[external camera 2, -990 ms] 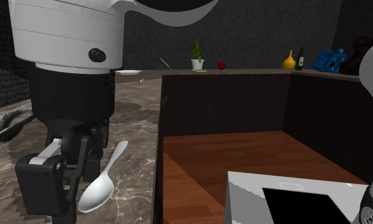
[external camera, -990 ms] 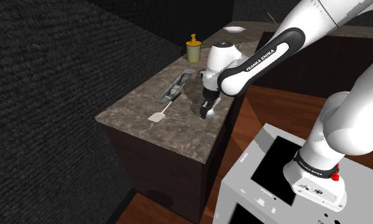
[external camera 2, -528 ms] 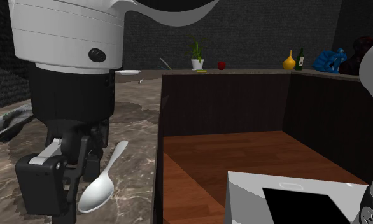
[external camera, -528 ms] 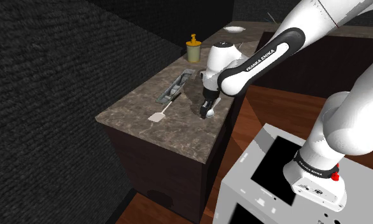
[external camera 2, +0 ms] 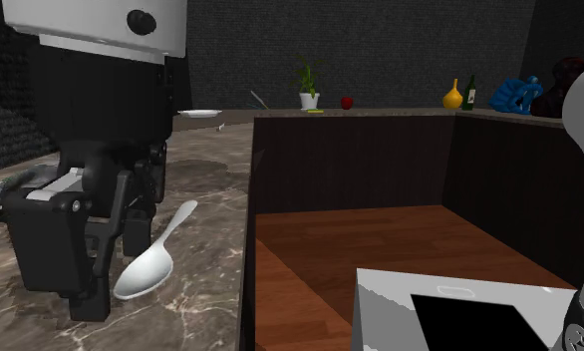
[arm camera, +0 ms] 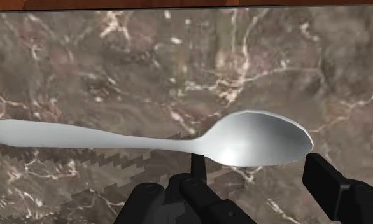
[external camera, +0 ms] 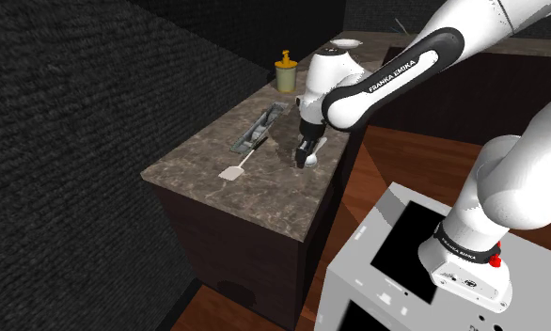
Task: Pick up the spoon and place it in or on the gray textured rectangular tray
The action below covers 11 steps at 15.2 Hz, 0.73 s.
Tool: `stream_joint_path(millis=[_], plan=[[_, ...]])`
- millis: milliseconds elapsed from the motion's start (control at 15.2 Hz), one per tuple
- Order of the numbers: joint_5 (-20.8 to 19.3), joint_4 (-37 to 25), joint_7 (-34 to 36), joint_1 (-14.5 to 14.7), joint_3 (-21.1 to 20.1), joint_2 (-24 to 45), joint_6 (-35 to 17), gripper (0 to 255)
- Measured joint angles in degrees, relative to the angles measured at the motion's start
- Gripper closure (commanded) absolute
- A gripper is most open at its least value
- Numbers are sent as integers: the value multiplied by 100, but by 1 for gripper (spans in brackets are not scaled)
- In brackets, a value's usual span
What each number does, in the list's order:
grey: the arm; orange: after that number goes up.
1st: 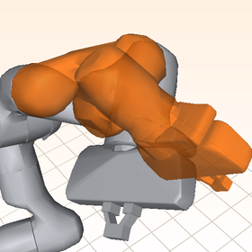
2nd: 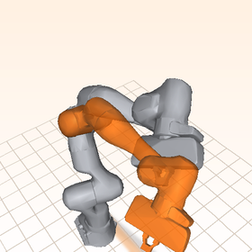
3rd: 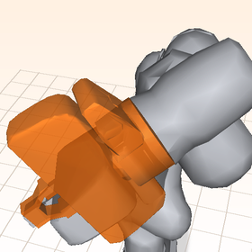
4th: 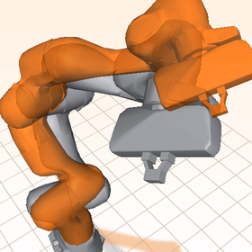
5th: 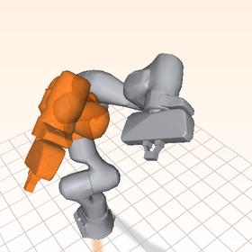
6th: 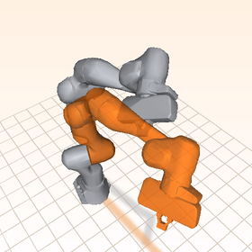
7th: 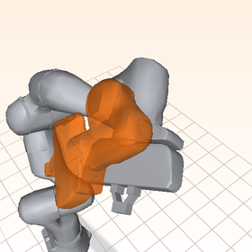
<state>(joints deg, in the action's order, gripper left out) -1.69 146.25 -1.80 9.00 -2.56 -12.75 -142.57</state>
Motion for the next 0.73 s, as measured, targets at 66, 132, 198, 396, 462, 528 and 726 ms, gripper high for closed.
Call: stream_joint_path(millis=[66,132,198,396,462,528,726], plan=[[8,-33,-19,-1,9,-70,102,255],[14,-64,-31,-1,15,-123,186,255],[20,-90,-30,3,12,-184,273,255],[33,-215,-40,10,13,-313,528,255],[38,-248,-42,13,13,-370,618,255],[40,-295,-60,9,23,-402,697,255],[53,-442,-56,18,17,-517,958,255]])
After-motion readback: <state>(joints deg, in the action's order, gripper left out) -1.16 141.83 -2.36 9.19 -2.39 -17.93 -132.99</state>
